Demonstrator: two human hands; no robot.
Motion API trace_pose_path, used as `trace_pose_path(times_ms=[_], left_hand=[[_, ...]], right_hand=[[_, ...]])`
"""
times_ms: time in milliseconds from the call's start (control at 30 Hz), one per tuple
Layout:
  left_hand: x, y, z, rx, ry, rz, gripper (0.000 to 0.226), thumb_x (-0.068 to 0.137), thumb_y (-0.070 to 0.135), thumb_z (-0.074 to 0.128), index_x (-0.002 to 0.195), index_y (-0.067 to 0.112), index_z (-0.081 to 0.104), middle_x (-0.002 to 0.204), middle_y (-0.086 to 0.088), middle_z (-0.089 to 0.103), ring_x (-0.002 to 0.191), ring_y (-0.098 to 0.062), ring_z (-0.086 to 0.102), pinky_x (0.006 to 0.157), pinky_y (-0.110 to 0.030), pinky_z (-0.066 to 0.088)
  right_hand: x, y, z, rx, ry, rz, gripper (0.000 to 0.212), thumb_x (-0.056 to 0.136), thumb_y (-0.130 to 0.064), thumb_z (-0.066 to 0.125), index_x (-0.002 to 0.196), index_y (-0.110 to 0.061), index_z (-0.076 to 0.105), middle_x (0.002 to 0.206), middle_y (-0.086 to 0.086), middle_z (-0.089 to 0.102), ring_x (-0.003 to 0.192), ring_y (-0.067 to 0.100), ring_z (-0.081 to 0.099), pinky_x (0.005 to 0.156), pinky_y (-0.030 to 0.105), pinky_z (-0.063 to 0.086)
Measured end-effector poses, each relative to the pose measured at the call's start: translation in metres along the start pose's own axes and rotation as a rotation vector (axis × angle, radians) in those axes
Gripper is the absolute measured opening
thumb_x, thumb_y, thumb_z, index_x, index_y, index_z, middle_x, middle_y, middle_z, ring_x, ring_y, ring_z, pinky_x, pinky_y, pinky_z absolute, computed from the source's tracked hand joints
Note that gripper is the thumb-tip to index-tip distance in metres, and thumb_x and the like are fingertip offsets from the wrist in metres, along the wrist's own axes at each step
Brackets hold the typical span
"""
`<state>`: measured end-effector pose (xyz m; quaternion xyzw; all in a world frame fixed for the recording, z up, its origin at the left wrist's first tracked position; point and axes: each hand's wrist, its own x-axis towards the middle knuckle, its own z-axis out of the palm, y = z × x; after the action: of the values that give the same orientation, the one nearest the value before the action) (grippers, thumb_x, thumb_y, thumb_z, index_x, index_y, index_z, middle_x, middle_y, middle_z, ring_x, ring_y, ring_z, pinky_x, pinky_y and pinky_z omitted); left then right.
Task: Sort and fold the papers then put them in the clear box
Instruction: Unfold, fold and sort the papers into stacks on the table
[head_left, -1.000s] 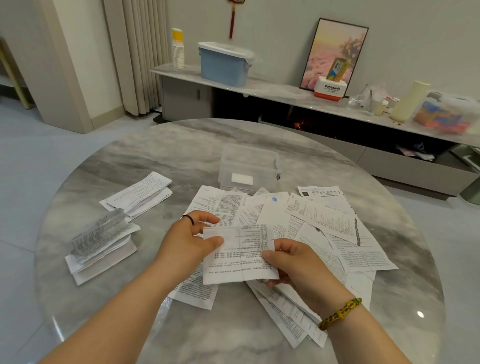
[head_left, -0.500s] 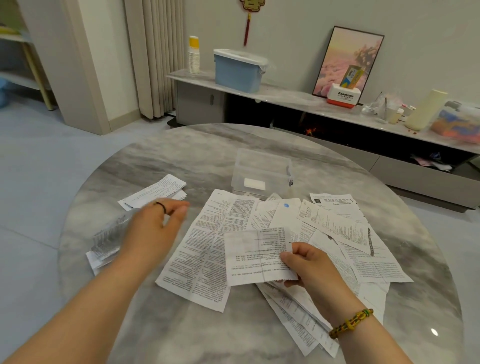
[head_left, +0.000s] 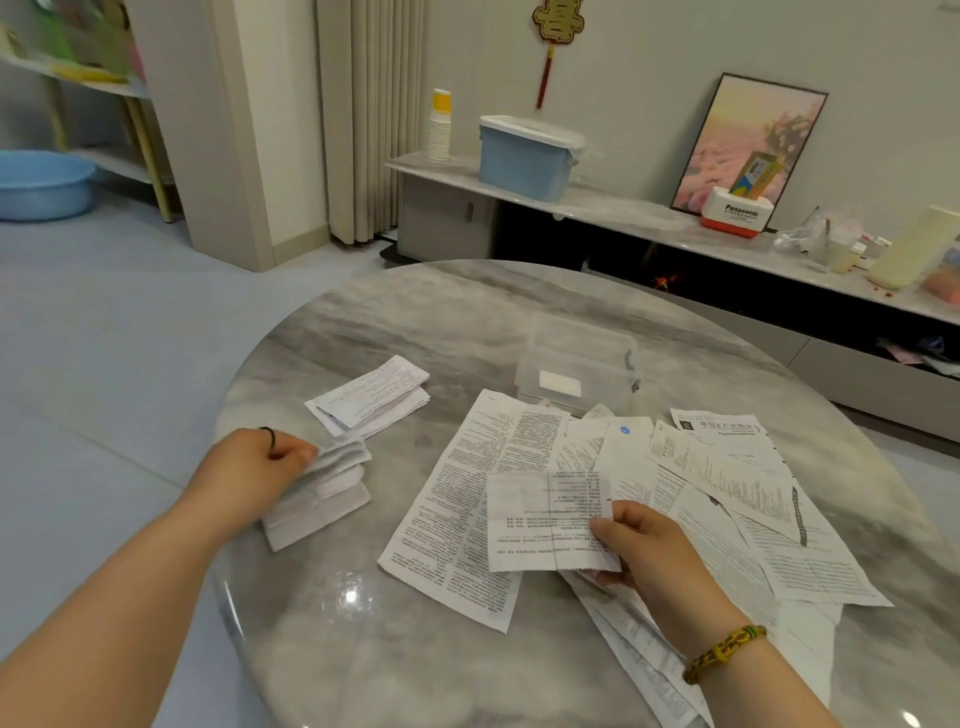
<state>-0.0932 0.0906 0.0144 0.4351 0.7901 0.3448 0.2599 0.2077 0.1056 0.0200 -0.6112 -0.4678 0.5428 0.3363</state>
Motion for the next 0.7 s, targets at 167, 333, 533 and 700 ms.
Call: trace_pose_path(times_ms=[167, 333, 533, 700], left_hand=[[0.008, -0.014, 0.003, 0.209, -0.067, 0.012, 0.019, 0.085, 0.012, 0.058, 0.1, 0.015, 0.069, 0.111, -0.004, 0.066, 0.107, -0.022, 0.058, 0.089, -0.025, 0.041], [0.012, -0.024, 0.007, 0.356, -0.11, 0.023, 0.022, 0.086, 0.018, 0.055, 0.106, 0.022, 0.064, 0.11, 0.001, 0.066, 0.106, -0.019, 0.059, 0.09, -0.023, 0.042], [0.019, -0.029, 0.015, 0.38, -0.129, 0.089, 0.045, 0.086, 0.017, 0.057, 0.13, 0.018, 0.045, 0.111, 0.004, 0.061, 0.1, -0.02, 0.058, 0.078, -0.024, 0.042], [0.025, -0.033, 0.02, 0.497, -0.134, 0.132, 0.052, 0.088, 0.029, 0.053, 0.137, 0.025, 0.035, 0.125, 0.005, 0.056, 0.112, -0.015, 0.055, 0.087, -0.021, 0.039]], right_hand=[[0.014, -0.01, 0.016, 0.026, -0.007, 0.002, 0.019, 0.091, -0.003, 0.049, 0.075, -0.007, 0.059, 0.075, 0.009, 0.066, 0.048, 0.009, 0.058, 0.041, 0.018, 0.045], [0.042, -0.029, 0.044, -0.105, -0.038, -0.042, 0.02, 0.092, -0.005, 0.048, 0.076, -0.012, 0.058, 0.076, 0.002, 0.064, 0.061, 0.012, 0.056, 0.049, 0.019, 0.045], [0.093, -0.064, 0.092, -0.249, -0.084, -0.1, 0.025, 0.092, -0.004, 0.046, 0.069, -0.013, 0.051, 0.071, -0.002, 0.058, 0.058, 0.01, 0.05, 0.051, 0.019, 0.039], [0.133, -0.09, 0.133, -0.357, -0.117, -0.194, 0.03, 0.09, -0.001, 0.044, 0.065, -0.017, 0.05, 0.069, -0.004, 0.052, 0.058, 0.006, 0.043, 0.037, 0.006, 0.034]])
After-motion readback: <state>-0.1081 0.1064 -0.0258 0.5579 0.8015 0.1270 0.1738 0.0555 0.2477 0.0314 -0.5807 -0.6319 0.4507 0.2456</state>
